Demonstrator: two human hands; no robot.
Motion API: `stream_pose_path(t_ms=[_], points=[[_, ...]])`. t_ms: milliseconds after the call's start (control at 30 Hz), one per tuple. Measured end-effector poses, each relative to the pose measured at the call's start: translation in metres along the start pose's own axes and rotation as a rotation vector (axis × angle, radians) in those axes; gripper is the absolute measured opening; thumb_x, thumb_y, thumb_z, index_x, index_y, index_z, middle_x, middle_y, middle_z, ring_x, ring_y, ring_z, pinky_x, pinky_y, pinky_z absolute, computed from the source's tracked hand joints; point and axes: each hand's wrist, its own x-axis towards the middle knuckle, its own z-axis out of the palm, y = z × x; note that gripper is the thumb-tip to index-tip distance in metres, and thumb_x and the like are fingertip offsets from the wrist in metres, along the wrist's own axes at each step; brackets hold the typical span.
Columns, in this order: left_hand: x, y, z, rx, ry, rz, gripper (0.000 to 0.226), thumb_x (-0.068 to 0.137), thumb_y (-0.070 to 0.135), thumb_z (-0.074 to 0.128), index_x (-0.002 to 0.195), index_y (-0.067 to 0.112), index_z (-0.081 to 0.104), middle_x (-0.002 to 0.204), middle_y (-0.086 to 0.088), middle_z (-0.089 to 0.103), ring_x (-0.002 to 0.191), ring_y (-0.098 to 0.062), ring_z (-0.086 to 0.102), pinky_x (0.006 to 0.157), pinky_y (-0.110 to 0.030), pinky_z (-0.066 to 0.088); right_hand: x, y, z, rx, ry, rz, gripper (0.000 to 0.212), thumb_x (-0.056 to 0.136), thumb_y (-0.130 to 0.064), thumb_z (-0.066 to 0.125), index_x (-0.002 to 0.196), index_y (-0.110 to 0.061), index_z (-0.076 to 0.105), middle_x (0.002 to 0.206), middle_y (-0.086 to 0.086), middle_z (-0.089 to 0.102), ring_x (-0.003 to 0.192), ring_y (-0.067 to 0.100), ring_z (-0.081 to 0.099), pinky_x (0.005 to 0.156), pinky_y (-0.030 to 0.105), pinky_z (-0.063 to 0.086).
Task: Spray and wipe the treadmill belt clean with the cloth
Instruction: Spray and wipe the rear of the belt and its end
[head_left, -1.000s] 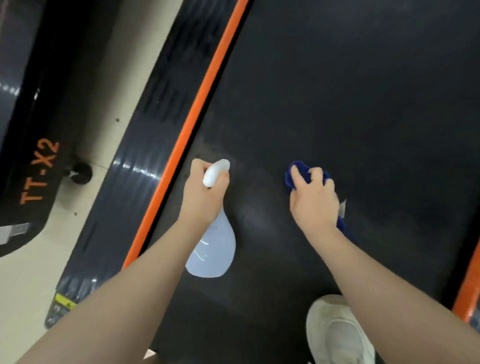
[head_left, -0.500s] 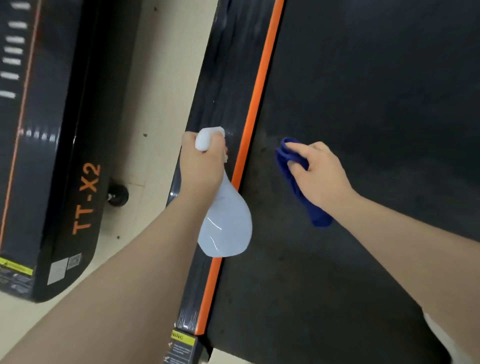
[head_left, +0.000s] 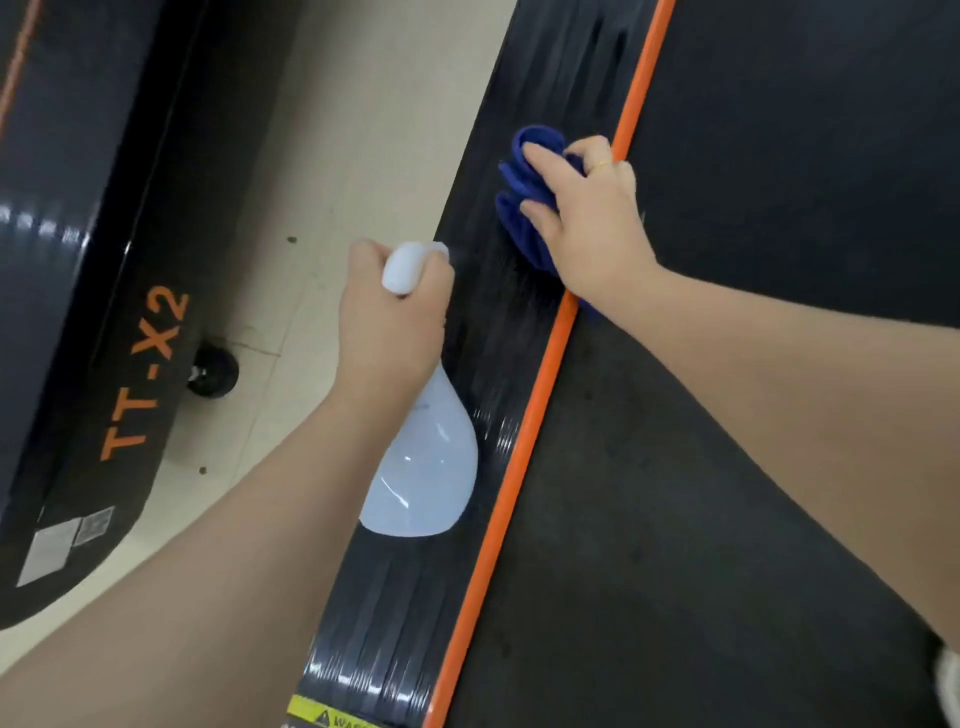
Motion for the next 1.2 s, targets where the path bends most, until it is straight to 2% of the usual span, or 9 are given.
stream_pose_path(t_ms=[167, 267, 367, 433, 633, 733, 967, 1100, 1200], points=[[0.030, -0.004, -0.018, -0.005, -0.016, -0.067, 0.031, 0.088, 0.036, 0.056, 0.106, 0.013, 0.061, 0.062, 0.018, 0.057, 0.058, 0.004, 0.053, 0.050, -0.024, 0.042, 0.048, 0.002, 0.036, -0.325, -0.036, -0.030, 0.042, 0.099, -0.032, 0.031, 0.141, -0.027, 0.037, 0.148, 0.007, 0.027, 0.132, 0.034, 0.025, 0.104, 0.041, 0.027], [0.036, -0.013, -0.030, -0.048, -0.025, -0.069, 0.027, 0.087, 0.032, 0.057, 0.102, 0.011, 0.065, 0.069, 0.012, 0.060, 0.060, -0.001, 0.055, 0.050, -0.020, 0.043, 0.009, -0.013, 0.076, -0.379, -0.123, -0.359, 0.060, 0.088, -0.033, 0.015, 0.141, -0.017, 0.041, 0.149, 0.012, 0.032, 0.139, 0.035, 0.022, 0.110, 0.050, 0.021], [0.026, -0.022, -0.044, 0.003, -0.061, -0.091, 0.040, 0.075, 0.042, 0.058, 0.103, 0.015, 0.068, 0.079, 0.014, 0.057, 0.077, -0.007, 0.060, 0.065, -0.022, 0.042, -0.054, -0.028, 0.087, -0.334, -0.446, -0.794, 0.059, 0.085, -0.033, 0.023, 0.136, -0.014, 0.048, 0.142, 0.015, 0.043, 0.136, 0.037, 0.032, 0.109, 0.054, 0.024], [0.019, -0.030, -0.052, -0.015, -0.071, -0.135, 0.047, 0.070, 0.044, 0.058, 0.105, 0.015, 0.068, 0.073, 0.015, 0.058, 0.075, -0.003, 0.060, 0.064, -0.019, 0.041, -0.037, -0.020, 0.072, -0.378, -0.406, -0.922, 0.052, 0.085, -0.030, 0.032, 0.125, -0.013, 0.059, 0.132, 0.019, 0.053, 0.125, 0.036, 0.047, 0.109, 0.052, 0.031], [0.000, -0.046, -0.068, -0.093, -0.111, -0.193, 0.041, 0.070, 0.041, 0.058, 0.097, 0.013, 0.071, 0.084, -0.006, 0.068, 0.079, -0.015, 0.066, 0.064, -0.020, 0.045, 0.003, -0.012, 0.046, -0.450, -0.117, -0.336, 0.045, 0.093, -0.020, 0.051, 0.137, -0.008, 0.047, 0.142, 0.027, 0.038, 0.134, 0.034, 0.036, 0.114, 0.041, 0.017], [-0.010, -0.051, -0.074, -0.095, -0.137, -0.217, 0.049, 0.064, 0.044, 0.055, 0.099, 0.013, 0.071, 0.089, -0.008, 0.070, 0.082, -0.017, 0.066, 0.067, -0.025, 0.045, -0.062, -0.026, 0.070, -0.391, -0.088, -0.617, 0.045, 0.078, -0.022, 0.052, 0.122, -0.014, 0.063, 0.127, 0.020, 0.057, 0.120, 0.035, 0.052, 0.107, 0.050, 0.034], [-0.029, -0.047, -0.090, -0.093, -0.181, -0.213, 0.061, 0.057, 0.050, 0.059, 0.100, 0.006, 0.068, 0.095, -0.023, 0.064, 0.087, -0.030, 0.066, 0.079, -0.036, 0.048, -0.146, -0.031, 0.081, -0.232, -0.494, -0.991, 0.047, 0.074, -0.021, 0.072, 0.120, -0.029, 0.064, 0.135, 0.008, 0.054, 0.126, 0.038, 0.046, 0.101, 0.054, 0.037], [-0.034, -0.051, -0.090, -0.089, -0.207, -0.208, 0.075, 0.051, 0.057, 0.055, 0.107, 0.008, 0.065, 0.092, -0.021, 0.065, 0.088, -0.027, 0.065, 0.065, -0.031, 0.048, -0.064, -0.006, 0.069, -0.365, -0.278, -0.390, 0.050, 0.093, -0.031, 0.027, 0.142, -0.030, 0.038, 0.152, 0.014, 0.028, 0.139, 0.041, 0.021, 0.110, 0.055, 0.023], [-0.037, -0.052, -0.084, -0.058, -0.211, -0.272, 0.070, 0.055, 0.057, 0.053, 0.111, 0.019, 0.064, 0.099, -0.009, 0.067, 0.077, -0.011, 0.059, 0.051, -0.024, 0.045, -0.043, -0.012, 0.064, -0.385, -0.270, -0.127, 0.056, 0.099, -0.022, 0.036, 0.149, -0.034, 0.015, 0.158, 0.007, 0.001, 0.143, 0.036, -0.001, 0.115, 0.048, 0.013]])
